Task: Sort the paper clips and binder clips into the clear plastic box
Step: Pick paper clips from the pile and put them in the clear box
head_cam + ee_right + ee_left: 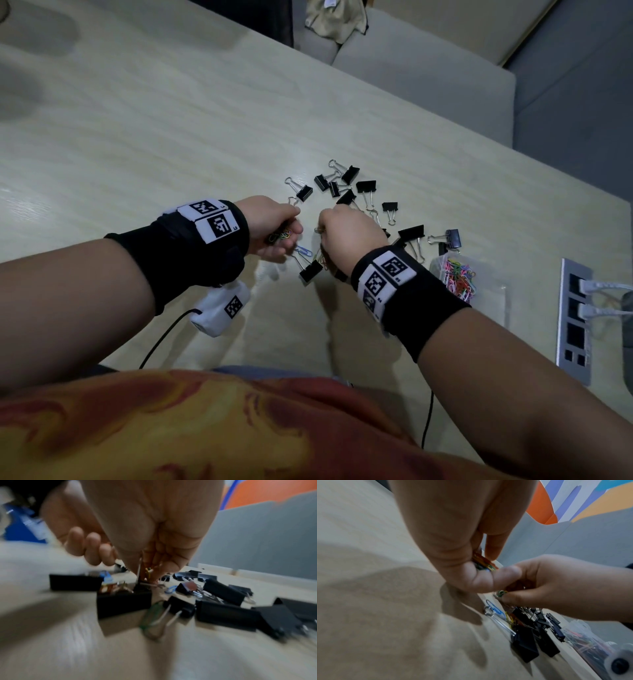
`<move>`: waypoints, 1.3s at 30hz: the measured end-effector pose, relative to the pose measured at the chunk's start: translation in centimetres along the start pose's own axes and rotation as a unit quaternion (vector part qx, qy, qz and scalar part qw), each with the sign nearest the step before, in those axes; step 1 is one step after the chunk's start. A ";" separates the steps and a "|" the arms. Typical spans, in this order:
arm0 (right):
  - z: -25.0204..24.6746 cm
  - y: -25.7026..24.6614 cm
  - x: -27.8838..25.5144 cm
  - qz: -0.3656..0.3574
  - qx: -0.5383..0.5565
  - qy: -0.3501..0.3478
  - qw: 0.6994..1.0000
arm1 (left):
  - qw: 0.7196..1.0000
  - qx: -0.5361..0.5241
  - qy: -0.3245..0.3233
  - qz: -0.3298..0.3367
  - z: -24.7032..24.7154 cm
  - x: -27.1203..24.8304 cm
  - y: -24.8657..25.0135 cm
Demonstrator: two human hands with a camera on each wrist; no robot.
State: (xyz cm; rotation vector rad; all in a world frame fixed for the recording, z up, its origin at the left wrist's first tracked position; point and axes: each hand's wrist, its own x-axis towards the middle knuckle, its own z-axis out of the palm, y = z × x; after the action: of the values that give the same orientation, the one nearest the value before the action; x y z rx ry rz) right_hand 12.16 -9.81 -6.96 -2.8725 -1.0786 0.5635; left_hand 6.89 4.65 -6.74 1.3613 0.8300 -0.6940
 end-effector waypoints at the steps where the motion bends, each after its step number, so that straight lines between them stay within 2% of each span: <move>1: -0.3 0.2 -0.2 0.023 0.038 0.018 0.999 | 1.000 -0.006 0.002 0.002 0.0 0.0 0.0; 4: -1.2 -0.4 -0.9 0.025 0.176 0.090 0.980 | 0.999 -0.037 -0.004 0.013 0.4 -0.1 0.1; 7: -1.8 -2.1 -1.3 -0.008 0.263 0.081 0.961 | 0.997 -0.076 -0.020 0.020 0.6 -0.3 0.3; 9: -2.1 -2.2 -1.0 0.017 0.291 0.088 0.952 | 0.996 -0.079 -0.036 0.011 0.4 -0.3 0.4; 11: -2.2 -1.3 -0.4 0.062 0.266 0.105 0.956 | 0.997 -0.067 -0.033 -0.001 0.1 -0.2 0.2; 14: -1.5 0.3 0.2 0.109 0.146 0.024 0.983 | 0.999 -0.041 -0.019 -0.008 -0.5 -0.1 0.0; 17: -0.5 1.4 0.1 0.132 0.096 -0.018 0.986 | 0.999 -0.039 -0.018 -0.007 -0.9 -0.1 -0.2; 19: -0.2 1.4 -0.2 0.112 0.060 -0.010 0.992 | 0.999 -0.040 -0.018 -0.009 -1.0 -0.1 -0.4; 23: 0.2 0.7 -0.2 0.030 0.047 0.074 0.996 | 0.999 -0.038 -0.022 -0.016 -0.8 -0.1 -0.4; 27: 0.4 0.2 0.3 0.019 0.005 0.016 1.000 | 0.999 -0.039 -0.018 -0.021 -0.8 -0.2 -0.5; 31: 0.7 -0.1 0.3 -0.005 -0.053 0.015 0.998 | 0.999 -0.037 -0.021 -0.031 -0.8 -0.3 -0.7; 36: 0.4 -0.2 0.1 0.048 -0.030 -0.008 0.998 | 0.998 -0.039 -0.026 -0.031 -0.6 -0.2 -0.9; 39: -0.6 -0.7 -0.6 0.063 0.089 0.009 0.994 | 0.999 -0.031 -0.023 -0.018 -0.1 -0.2 -0.8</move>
State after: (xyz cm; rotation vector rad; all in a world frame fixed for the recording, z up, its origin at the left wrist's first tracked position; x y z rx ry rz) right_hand 11.55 -9.59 -6.11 -2.7971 -0.8042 0.6039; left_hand 6.12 4.68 -7.00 1.2733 0.8348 -0.7179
